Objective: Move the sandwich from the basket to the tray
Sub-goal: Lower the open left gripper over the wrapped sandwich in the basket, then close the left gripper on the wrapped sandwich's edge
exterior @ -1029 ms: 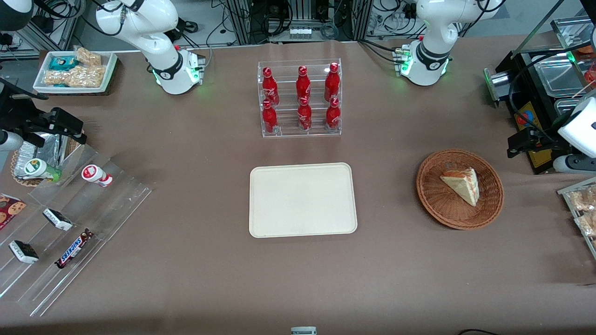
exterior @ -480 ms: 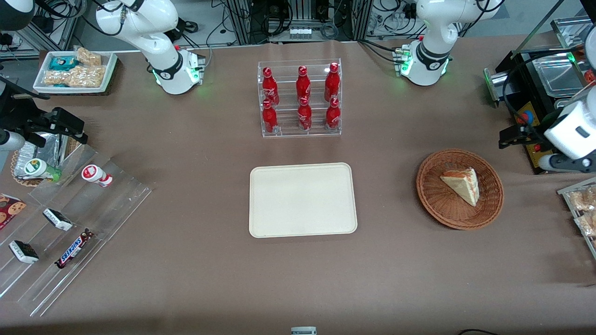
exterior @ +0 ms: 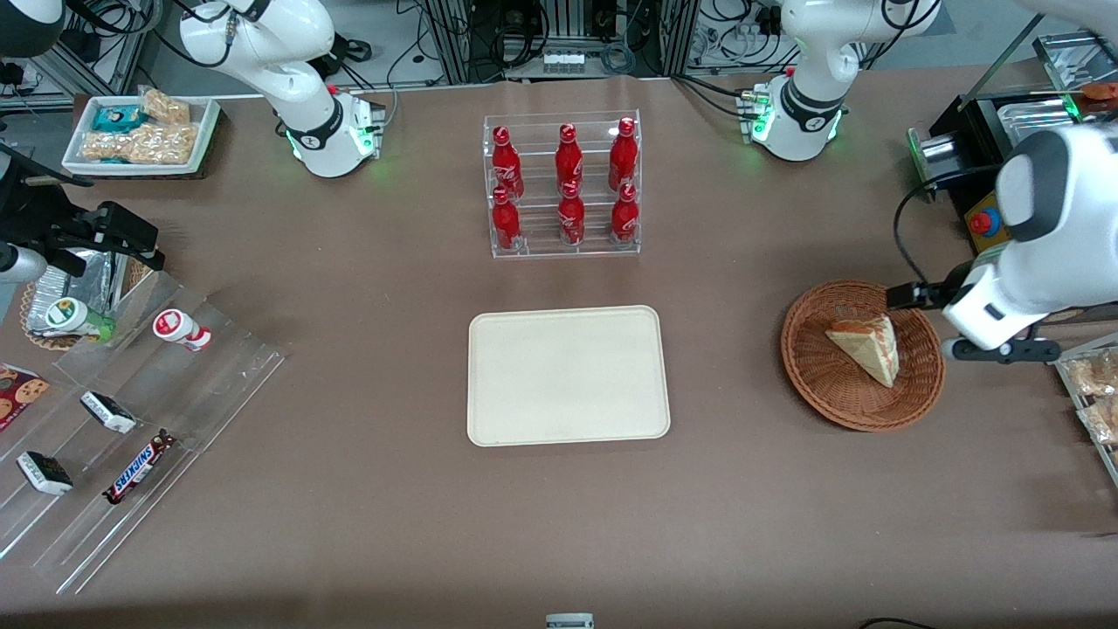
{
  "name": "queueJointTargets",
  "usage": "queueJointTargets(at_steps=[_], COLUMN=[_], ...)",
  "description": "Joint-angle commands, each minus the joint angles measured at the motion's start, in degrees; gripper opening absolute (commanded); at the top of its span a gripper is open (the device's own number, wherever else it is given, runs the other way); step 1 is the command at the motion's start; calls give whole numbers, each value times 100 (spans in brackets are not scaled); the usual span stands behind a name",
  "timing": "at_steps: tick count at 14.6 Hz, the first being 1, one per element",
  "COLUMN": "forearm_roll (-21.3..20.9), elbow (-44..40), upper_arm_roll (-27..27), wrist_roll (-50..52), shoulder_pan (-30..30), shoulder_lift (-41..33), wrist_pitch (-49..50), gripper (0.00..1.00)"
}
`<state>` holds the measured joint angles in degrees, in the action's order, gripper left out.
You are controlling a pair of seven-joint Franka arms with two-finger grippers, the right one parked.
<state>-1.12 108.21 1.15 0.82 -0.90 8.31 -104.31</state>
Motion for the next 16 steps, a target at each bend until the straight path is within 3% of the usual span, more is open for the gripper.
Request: queueJointTargets(at_steps=[1, 8, 13, 16], forearm_roll=[-73, -72, -55, -55], elbow=[647, 807, 1413, 1948], upper_arm_roll=[-27, 262, 307, 307], wrist_roll=[610, 3323, 5090, 5358], shoulder_pan=[20, 29, 20, 20], shoulder_lift=[-120, 188, 170, 135], wrist_pitch=[-755, -1434, -2267, -2839], gripper=[100, 100, 100, 100])
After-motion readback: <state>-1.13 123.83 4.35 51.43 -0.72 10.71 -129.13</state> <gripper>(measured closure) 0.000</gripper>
